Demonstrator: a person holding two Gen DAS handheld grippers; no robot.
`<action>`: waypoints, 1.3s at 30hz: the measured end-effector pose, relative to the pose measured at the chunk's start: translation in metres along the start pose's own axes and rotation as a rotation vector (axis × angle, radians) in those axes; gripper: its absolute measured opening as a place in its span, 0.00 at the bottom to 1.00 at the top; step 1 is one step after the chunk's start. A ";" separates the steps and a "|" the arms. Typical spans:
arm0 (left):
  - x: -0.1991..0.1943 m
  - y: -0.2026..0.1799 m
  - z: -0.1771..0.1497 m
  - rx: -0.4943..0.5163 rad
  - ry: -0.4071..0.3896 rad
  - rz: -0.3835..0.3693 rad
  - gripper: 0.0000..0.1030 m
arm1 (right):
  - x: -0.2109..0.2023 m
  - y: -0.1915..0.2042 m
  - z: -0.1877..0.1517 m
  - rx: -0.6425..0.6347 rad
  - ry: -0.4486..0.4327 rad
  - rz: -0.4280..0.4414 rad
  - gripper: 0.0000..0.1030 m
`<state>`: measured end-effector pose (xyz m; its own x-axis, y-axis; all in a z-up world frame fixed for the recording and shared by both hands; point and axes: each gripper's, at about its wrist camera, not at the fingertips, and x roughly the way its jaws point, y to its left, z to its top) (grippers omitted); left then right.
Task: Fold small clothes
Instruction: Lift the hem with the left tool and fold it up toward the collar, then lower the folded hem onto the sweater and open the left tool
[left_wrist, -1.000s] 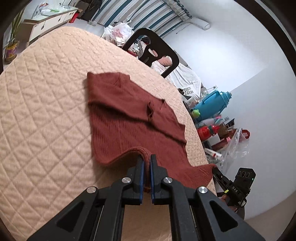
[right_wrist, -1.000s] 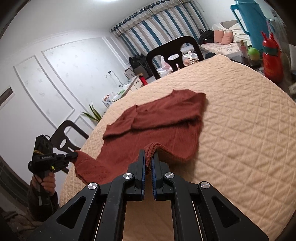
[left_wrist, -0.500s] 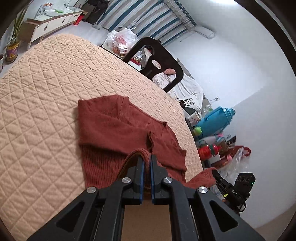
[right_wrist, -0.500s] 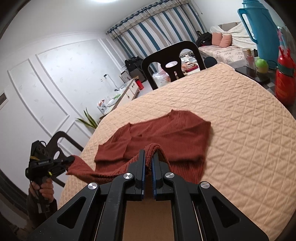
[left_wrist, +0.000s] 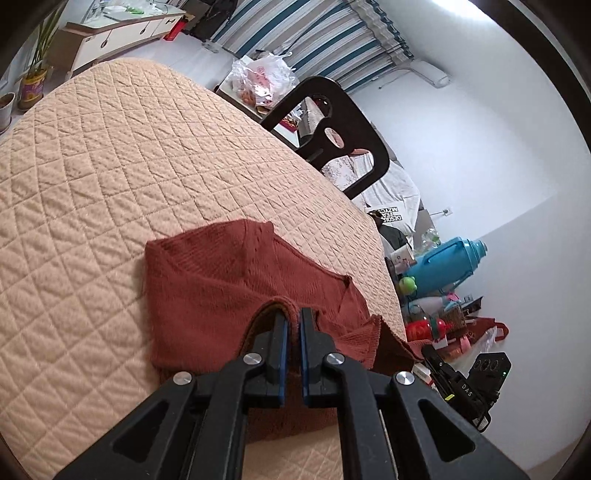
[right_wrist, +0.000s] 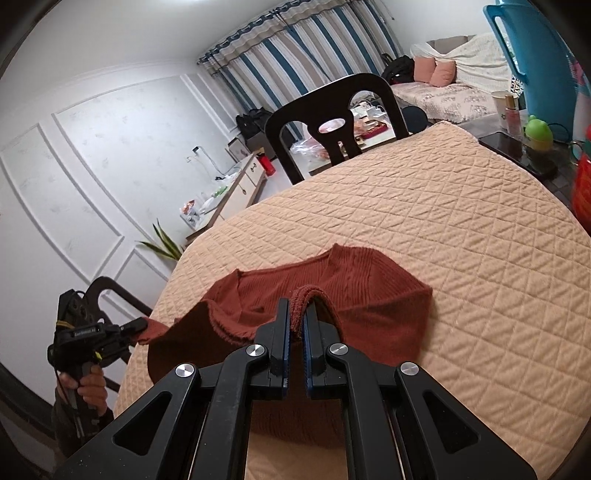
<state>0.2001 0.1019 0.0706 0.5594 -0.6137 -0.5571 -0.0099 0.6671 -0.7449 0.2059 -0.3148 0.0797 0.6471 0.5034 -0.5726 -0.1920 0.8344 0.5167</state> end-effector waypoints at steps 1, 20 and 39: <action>0.003 0.001 0.003 -0.007 0.000 0.006 0.07 | 0.003 0.000 0.002 -0.001 0.002 -0.004 0.05; 0.044 0.005 0.045 -0.039 -0.004 0.088 0.07 | 0.062 -0.014 0.041 0.036 0.050 -0.073 0.05; 0.074 0.017 0.049 -0.001 0.019 0.196 0.16 | 0.099 -0.039 0.042 0.096 0.093 -0.139 0.16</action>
<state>0.2823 0.0880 0.0348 0.5305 -0.4800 -0.6987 -0.1181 0.7743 -0.6216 0.3085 -0.3069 0.0290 0.5906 0.4075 -0.6965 -0.0313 0.8740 0.4849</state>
